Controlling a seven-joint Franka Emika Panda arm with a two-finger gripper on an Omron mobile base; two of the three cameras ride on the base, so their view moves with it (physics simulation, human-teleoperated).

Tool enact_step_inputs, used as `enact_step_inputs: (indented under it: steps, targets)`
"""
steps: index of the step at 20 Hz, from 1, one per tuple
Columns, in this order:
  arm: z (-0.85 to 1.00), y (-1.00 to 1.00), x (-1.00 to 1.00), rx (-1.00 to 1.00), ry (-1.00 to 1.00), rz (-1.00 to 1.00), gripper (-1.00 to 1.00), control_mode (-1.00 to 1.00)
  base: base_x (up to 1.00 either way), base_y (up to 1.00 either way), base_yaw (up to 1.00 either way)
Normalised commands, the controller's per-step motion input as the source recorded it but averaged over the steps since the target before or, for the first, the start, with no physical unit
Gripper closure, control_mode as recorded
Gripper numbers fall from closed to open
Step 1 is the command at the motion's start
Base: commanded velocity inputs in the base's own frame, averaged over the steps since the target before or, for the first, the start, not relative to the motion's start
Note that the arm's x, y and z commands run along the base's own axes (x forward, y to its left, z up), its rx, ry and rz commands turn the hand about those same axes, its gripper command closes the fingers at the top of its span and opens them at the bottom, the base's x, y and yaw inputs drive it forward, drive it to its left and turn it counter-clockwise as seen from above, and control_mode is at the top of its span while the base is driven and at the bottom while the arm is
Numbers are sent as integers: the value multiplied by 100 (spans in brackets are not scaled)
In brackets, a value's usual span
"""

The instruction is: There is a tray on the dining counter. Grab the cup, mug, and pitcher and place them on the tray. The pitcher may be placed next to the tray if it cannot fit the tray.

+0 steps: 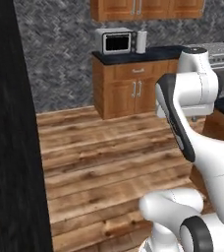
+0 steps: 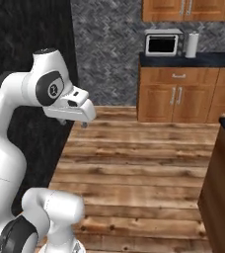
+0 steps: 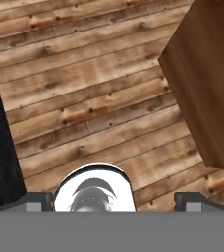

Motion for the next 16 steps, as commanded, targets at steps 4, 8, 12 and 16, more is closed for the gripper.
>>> enact_step_inputs:
  steps: [4,8,12,16]
  targets:
    - [0,0,0,0,0,0,-100,100,100,89,-25]
    - [0,0,0,0,0,0,-100,100,100,74,-25]
    - [0,0,0,0,0,0,-100,100,100,60,-26]
    - [0,0,0,0,0,0,-100,100,100,45,-30]
